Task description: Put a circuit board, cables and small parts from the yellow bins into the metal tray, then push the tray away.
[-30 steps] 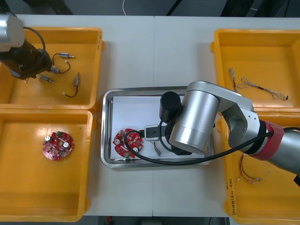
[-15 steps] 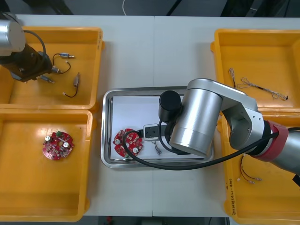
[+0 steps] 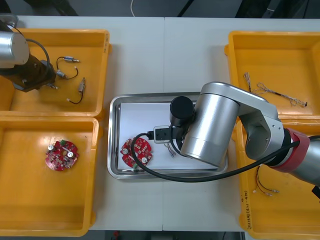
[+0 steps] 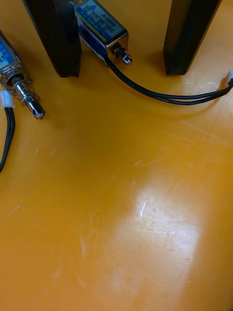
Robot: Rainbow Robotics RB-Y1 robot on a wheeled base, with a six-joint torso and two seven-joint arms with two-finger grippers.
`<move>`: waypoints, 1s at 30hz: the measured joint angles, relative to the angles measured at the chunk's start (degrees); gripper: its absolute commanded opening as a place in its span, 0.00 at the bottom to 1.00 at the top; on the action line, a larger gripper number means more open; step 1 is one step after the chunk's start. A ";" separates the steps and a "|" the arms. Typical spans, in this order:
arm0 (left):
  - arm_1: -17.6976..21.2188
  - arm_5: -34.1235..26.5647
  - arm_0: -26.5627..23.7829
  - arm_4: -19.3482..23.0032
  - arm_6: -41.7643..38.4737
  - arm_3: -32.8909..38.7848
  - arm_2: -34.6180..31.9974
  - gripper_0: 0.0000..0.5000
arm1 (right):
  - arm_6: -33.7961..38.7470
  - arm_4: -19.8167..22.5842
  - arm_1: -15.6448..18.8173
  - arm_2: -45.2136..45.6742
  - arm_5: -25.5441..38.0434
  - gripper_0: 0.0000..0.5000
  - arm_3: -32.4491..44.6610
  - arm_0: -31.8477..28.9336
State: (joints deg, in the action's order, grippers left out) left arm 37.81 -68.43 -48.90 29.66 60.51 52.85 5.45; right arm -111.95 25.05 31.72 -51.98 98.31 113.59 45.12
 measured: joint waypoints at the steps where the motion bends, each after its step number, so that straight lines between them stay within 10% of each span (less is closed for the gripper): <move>1: 0.00 0.00 0.00 0.00 0.00 0.01 0.00 1.00 | 0.00 -0.14 0.00 0.00 0.00 1.00 0.02 0.00; 3: 0.00 0.03 0.00 0.02 0.00 0.01 0.00 1.00 | 0.00 -0.18 0.00 0.00 0.00 1.00 0.08 0.00; 5: 0.00 0.04 0.00 0.04 0.00 0.01 0.00 0.00 | 0.00 -0.18 0.00 0.00 0.01 1.00 0.36 0.00; 12: 0.00 0.05 0.00 0.35 0.00 0.02 0.00 0.00 | 0.00 -0.35 0.00 0.00 0.05 0.88 0.91 0.00; 13: 0.00 0.05 0.00 0.39 0.00 0.02 0.00 0.00 | 0.00 -0.37 0.00 0.00 0.07 0.16 0.91 0.00; 15: 0.00 0.07 0.00 0.48 0.00 0.02 0.00 0.00 | 0.00 -0.35 0.00 0.00 0.11 0.00 0.92 0.00; 30: 0.04 -5.01 0.22 1.54 0.00 6.14 0.00 0.00 | 0.00 4.47 -0.02 0.00 1.45 0.00 0.93 0.00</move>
State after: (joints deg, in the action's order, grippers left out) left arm 37.85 -73.44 -48.68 31.20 60.51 58.98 5.44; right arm -111.95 29.52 31.70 -51.98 99.76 114.52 45.13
